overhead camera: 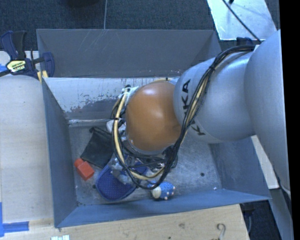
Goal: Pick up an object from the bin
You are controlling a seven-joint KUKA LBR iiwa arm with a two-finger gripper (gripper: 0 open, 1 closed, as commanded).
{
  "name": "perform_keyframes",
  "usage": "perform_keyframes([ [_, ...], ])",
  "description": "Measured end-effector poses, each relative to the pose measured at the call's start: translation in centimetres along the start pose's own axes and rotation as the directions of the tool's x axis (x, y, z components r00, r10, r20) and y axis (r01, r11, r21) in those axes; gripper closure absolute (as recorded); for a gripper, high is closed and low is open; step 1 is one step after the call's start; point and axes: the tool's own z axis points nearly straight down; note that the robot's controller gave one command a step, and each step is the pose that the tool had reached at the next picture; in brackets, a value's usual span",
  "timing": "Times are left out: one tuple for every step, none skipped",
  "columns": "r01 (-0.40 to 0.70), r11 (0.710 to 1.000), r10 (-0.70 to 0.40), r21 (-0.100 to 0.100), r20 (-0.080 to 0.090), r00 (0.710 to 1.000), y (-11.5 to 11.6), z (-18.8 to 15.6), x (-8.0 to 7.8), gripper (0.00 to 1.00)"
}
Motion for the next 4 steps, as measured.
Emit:
perform_keyframes([
  [0.000, 1.000, 0.000, 0.000, 0.000, 1.000, 0.00, 0.00, 0.00, 0.00],
  [0.000, 1.000, 0.000, 0.000, -0.001, 1.000, -0.01, 0.00, 0.01, 1.00],
  [-0.001, 1.000, 0.001, 0.000, -0.001, 1.000, -0.01, 0.00, 0.01, 0.00],
  [-0.001, 1.000, 0.001, 0.000, -0.001, 1.000, -0.02, 0.00, 0.02, 1.00],
])
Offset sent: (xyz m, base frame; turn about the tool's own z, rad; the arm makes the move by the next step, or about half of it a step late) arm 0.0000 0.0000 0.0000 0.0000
